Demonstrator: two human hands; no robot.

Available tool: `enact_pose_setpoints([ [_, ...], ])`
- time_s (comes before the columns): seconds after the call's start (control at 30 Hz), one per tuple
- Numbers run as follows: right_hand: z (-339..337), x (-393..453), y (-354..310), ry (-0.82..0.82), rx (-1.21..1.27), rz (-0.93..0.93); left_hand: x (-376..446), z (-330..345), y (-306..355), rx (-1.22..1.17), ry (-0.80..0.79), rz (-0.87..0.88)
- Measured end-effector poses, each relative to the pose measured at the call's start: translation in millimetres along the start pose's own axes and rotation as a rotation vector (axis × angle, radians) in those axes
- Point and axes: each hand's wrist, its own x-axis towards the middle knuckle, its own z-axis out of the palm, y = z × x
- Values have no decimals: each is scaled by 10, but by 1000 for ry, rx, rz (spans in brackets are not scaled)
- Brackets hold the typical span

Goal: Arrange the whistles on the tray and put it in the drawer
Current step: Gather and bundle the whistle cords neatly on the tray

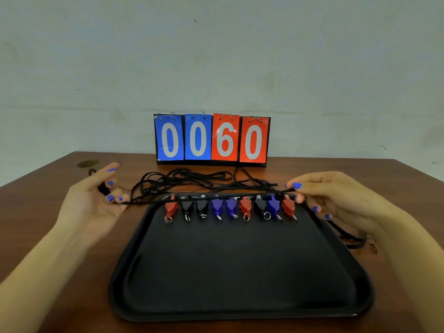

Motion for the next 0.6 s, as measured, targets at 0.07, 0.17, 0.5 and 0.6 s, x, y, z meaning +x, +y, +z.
enact_pose_setpoints([
  [0.07, -80, 21, 56, 24, -71, 45, 11, -19, -2, 166, 58, -26],
  [0.17, -148, 53, 134, 34, -180, 76, 12, 8, -42, 505, 59, -46],
  [0.5, -285, 46, 212, -195, -476, 283, 47, -108, -71, 1650, -104, 330],
  [0.6, -278, 75, 260, -184, -515, 355, 68, -152, -72, 1770, -150, 155],
])
